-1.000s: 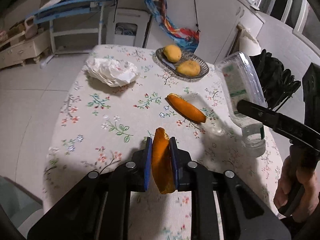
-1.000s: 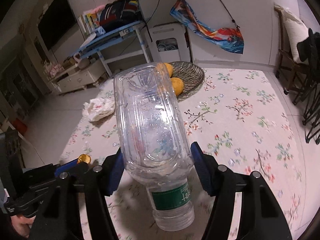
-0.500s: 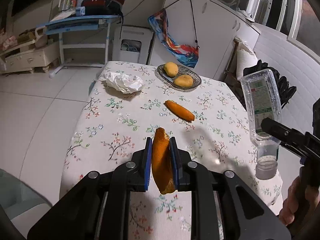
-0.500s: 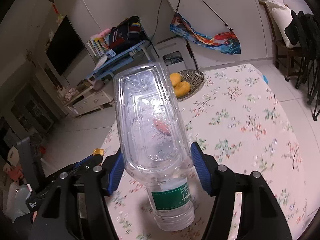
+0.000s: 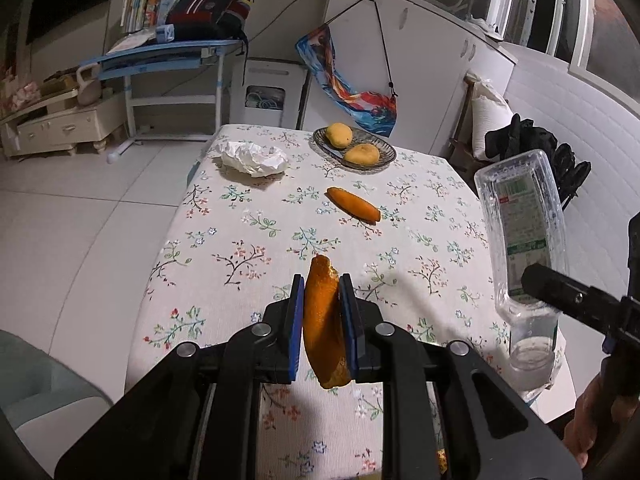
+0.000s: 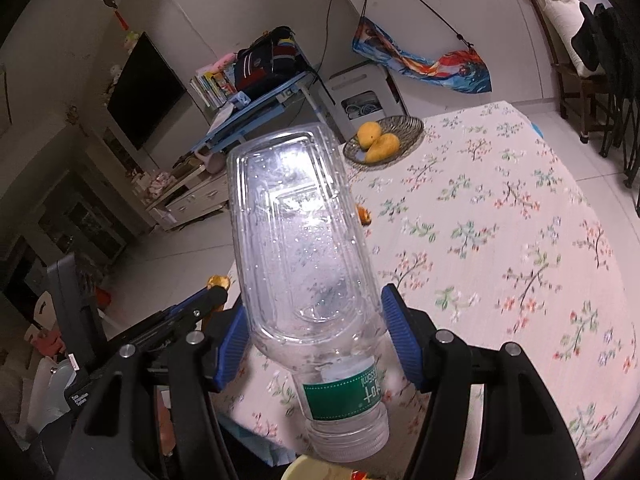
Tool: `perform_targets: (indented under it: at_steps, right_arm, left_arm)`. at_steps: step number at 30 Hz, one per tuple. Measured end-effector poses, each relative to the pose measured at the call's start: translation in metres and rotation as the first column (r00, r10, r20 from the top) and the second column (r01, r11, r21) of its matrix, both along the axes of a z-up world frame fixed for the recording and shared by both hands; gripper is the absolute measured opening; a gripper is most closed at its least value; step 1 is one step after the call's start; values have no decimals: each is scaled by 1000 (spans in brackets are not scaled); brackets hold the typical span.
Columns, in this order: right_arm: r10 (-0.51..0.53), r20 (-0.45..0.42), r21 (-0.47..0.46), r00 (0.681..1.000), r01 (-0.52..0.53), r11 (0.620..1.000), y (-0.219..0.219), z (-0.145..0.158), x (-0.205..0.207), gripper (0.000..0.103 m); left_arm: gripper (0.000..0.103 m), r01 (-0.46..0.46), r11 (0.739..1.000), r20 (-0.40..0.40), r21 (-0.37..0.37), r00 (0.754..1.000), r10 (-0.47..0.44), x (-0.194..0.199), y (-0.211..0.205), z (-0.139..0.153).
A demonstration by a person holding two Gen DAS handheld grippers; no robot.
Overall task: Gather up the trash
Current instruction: 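Carry the plastic bottle and orange peel over the yellow basin with both tools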
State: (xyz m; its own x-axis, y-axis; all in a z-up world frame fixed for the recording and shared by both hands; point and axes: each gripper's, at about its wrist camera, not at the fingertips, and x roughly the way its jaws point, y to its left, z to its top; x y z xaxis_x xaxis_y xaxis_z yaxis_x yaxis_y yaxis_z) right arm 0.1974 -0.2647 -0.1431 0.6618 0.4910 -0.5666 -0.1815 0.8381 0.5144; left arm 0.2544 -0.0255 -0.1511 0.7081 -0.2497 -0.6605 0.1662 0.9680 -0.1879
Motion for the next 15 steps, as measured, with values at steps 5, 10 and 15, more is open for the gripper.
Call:
perform_targets:
  at_steps: [5,10,15]
  right_arm:
    - [15,-14,20,1000,-14,1000,4,-4,-12,62]
    - [29,-14,33,999,-28,999,8,-3,-24,62]
    - [36,-19,45,999,-35,998,11,-5,-36,62]
  left_arm:
    - [17,3,1000,11,10,1000,-3,-10,-1,1]
    - [17,8,1000,23,23,1000,-9,-22,-2,3]
    - [17,11,1000,29,28,1000,-12,-33,-2,4]
